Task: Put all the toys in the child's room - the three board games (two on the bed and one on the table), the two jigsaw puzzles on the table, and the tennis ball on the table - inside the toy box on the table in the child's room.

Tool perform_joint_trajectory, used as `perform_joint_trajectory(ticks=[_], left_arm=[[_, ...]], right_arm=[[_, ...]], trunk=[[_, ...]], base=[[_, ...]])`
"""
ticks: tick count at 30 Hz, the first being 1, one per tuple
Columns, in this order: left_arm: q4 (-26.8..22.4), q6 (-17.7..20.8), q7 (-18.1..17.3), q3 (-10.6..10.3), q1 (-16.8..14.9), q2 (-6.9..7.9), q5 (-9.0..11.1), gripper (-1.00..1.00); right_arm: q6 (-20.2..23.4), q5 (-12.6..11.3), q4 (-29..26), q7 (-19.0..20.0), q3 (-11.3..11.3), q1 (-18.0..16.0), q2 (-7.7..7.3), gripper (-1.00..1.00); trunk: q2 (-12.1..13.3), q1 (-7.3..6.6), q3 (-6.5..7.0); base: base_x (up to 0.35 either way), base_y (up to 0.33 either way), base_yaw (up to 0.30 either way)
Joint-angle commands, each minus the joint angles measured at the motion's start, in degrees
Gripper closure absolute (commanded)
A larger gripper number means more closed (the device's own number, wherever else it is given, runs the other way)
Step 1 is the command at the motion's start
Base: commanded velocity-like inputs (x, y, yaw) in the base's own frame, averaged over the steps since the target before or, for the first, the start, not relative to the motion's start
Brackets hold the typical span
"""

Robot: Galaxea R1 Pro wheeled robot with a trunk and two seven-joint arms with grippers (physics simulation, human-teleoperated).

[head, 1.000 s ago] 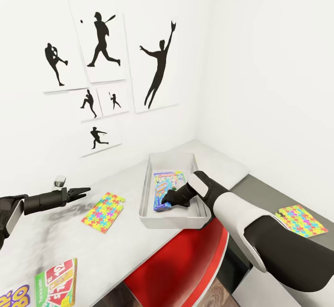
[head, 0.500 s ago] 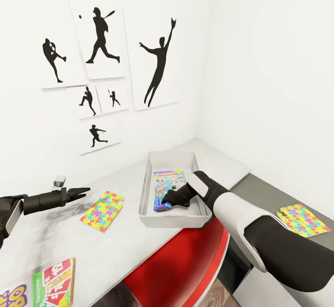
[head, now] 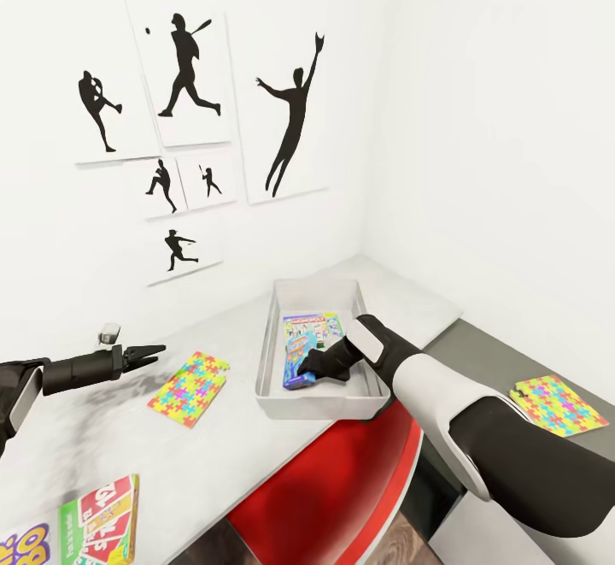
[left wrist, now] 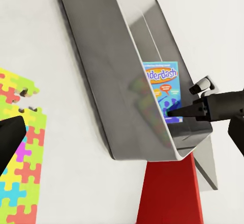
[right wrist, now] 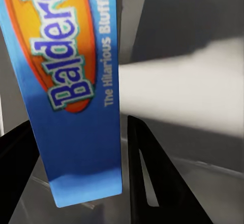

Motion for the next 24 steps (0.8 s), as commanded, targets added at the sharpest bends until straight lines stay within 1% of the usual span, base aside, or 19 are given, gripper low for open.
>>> perform_joint_trajectory(ticks=[1,13,14,24], left_arm=[[0.0,0.5,-0.1,0.0,0.0,0.02,0.1,-1.0],[0.0,0.5,-0.2,0.0,0.0,0.02,0.1,-1.0],[0.0,0.5,-0.1,0.0,0.0,0.02,0.1,-1.0],[0.0,0.5,-0.2,0.0,0.0,0.02,0.1,-1.0]], right_arm=[[0.1,-0.6,0.0,-0.5,0.3,-0.1,0.0,1.0],[0.1,-0.6,0.0,-0.5,0.3,-0.1,0.0,1.0],[0.1,-0.6,0.0,-0.5,0.3,-0.1,0.0,-1.0],[0.0,-0.6,0.0,-0.5,0.3,-0.1,0.0,-1.0]], trunk=[[-0.1,0.01,-0.07],[-0.1,0.01,-0.07],[-0.1,0.01,-0.07],[-0.1,0.01,-0.07]], base=[[0.0,0.0,0.0],[0.0,0.0,0.0],[0.0,0.0,0.0],[0.0,0.0,0.0]])
